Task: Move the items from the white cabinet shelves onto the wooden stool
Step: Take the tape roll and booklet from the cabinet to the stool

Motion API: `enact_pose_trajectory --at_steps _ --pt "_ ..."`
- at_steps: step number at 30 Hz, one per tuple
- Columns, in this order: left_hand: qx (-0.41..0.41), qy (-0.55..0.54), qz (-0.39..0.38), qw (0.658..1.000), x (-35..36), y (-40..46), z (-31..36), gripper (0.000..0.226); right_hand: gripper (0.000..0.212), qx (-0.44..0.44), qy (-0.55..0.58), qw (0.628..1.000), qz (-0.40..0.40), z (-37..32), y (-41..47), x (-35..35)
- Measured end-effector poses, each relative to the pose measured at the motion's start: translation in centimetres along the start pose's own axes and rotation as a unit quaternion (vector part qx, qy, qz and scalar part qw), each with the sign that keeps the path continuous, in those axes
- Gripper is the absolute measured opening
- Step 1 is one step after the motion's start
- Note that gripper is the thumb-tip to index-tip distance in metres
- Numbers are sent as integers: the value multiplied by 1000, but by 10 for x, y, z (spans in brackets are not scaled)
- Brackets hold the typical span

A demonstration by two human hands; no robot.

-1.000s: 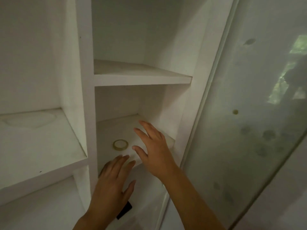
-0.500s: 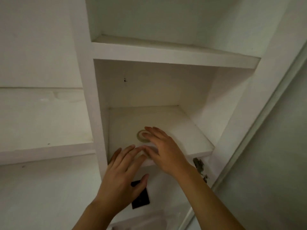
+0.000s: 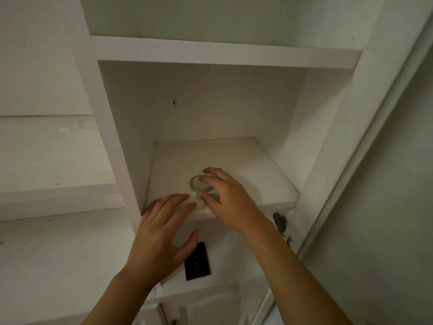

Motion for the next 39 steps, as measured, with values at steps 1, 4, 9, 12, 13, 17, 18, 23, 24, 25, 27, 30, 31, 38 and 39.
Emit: enact_pose_trajectory --at_steps 1,4,9,12,13,17,18,23,24,25,27,30,31,38,39 --pt "-6 1 -5 1000 0 0 2 54 43 2 2 1000 -16 -2 1 -1" --pt "-23 -23 -8 999 -5 -4 9 54 43 -24 -32 998 -46 -6 -1 -2" --pt "-40 -94 27 994 -13 -32 32 45 41 -57 -100 992 -50 -6 -14 -2" --pt "-49 -95 19 994 -4 -56 35 44 37 -43 -67 996 -40 -2 -15 -9" --pt "-54 -92 5 994 2 -63 35 46 36 -31 -56 997 -39 0 -13 -11" --pt "-100 -57 -68 991 30 -84 26 53 35 6 -39 998 -53 -4 -5 -9" --pt "-116 -51 -83 988 38 -87 22 54 35 1 -44 998 -51 -5 -6 -7" --pt "-168 -17 -165 972 83 -95 2 60 38 -7 -73 997 -35 -4 -10 -3" --pt "-178 -14 -186 966 94 -98 -3 62 39 -5 -70 997 -33 -4 -10 -3" --pt "-185 -12 -207 960 104 -100 -7 65 40 -4 -67 997 -31 -5 -10 -2" --pt "-192 -7 -247 950 123 -105 -16 69 40 -1 -61 998 -28 -6 -10 -1" --pt "-201 2 -306 931 148 -111 -29 77 37 -3 -60 998 -21 -7 -10 -3" --pt "-204 3 -330 922 155 -114 -33 80 36 -5 -61 998 -20 -7 -10 -4" --pt "-214 11 -397 892 178 -121 -32 81 34 -9 -64 998 -22 -7 -10 -7" --pt "-215 12 -393 894 177 -122 -32 81 34 -7 -63 998 -24 -7 -11 -8"
Point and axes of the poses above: each hand's wrist, its own y-axis towards the middle knuckle, its own x-axis out of the palm, z = x × y, the point moved 1 cm from there along y, towards the middle knuckle, and after that the axes turned 2 degrees about -z, right-handed, at the moved point
